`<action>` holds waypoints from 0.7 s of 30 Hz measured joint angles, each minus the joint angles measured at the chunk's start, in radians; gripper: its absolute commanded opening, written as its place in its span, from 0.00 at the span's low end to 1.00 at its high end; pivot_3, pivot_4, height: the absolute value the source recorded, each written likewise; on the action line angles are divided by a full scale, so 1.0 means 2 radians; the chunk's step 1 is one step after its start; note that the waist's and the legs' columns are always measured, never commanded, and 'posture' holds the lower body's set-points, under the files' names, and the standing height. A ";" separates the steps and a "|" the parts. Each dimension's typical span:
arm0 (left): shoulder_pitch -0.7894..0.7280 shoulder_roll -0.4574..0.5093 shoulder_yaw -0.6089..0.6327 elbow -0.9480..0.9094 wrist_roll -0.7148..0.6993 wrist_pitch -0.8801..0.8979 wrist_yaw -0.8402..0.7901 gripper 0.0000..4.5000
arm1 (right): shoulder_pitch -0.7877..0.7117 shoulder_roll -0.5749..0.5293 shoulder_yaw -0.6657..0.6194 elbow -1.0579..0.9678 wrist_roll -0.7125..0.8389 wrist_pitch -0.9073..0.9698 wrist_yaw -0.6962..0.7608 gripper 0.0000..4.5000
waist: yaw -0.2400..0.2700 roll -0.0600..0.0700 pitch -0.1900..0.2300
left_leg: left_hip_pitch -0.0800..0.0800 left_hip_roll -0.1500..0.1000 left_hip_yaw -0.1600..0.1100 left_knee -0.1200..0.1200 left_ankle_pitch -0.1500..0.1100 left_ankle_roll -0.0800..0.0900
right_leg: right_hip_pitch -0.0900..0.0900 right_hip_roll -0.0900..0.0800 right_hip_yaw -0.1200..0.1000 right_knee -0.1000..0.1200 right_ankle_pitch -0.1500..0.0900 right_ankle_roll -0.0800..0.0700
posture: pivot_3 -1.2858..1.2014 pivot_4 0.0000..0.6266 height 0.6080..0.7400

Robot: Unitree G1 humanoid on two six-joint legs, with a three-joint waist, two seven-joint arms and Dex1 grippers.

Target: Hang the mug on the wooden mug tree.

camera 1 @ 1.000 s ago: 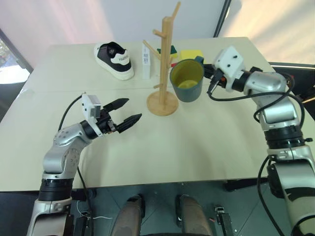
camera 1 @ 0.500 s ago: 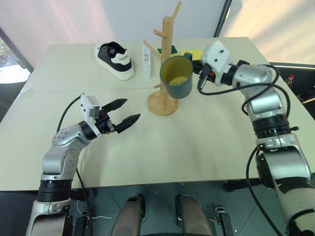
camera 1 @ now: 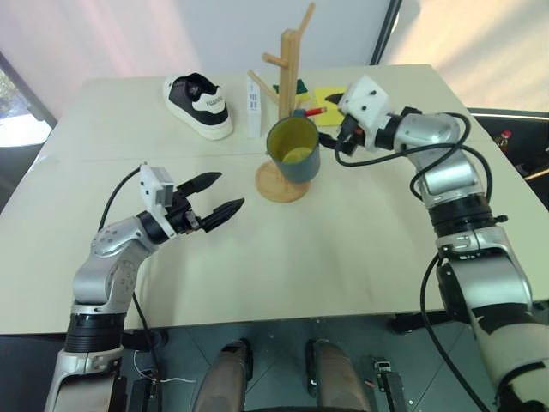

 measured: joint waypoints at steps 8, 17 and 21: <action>0.000 -0.007 0.017 0.019 0.016 -0.003 0.060 1.00 | 0.095 -0.040 -0.102 -0.102 0.053 0.028 -0.037 0.89 | 0.007 -0.001 0.000 | 0.000 0.000 0.000 0.000 0.000 0.000 | 0.001 0.000 0.000 -0.001 0.000 0.001 | 0.52 0.24 1.00; 0.029 -0.031 0.053 0.102 0.068 -0.050 0.157 1.00 | 0.321 0.021 -0.178 -0.208 0.150 0.096 -0.073 0.89 | -0.001 -0.001 -0.001 | 0.006 0.001 0.001 -0.001 0.000 0.000 | 0.005 0.001 0.001 0.000 0.001 0.000 | 0.52 0.24 1.00; 0.048 -0.031 0.058 0.120 0.084 -0.067 0.174 1.00 | 0.360 0.058 -0.176 -0.204 0.164 0.098 -0.087 0.89 | 0.000 -0.001 0.000 | 0.007 0.001 0.001 0.000 0.000 0.000 | 0.006 0.001 0.002 -0.001 0.000 -0.001 | 0.52 0.24 1.00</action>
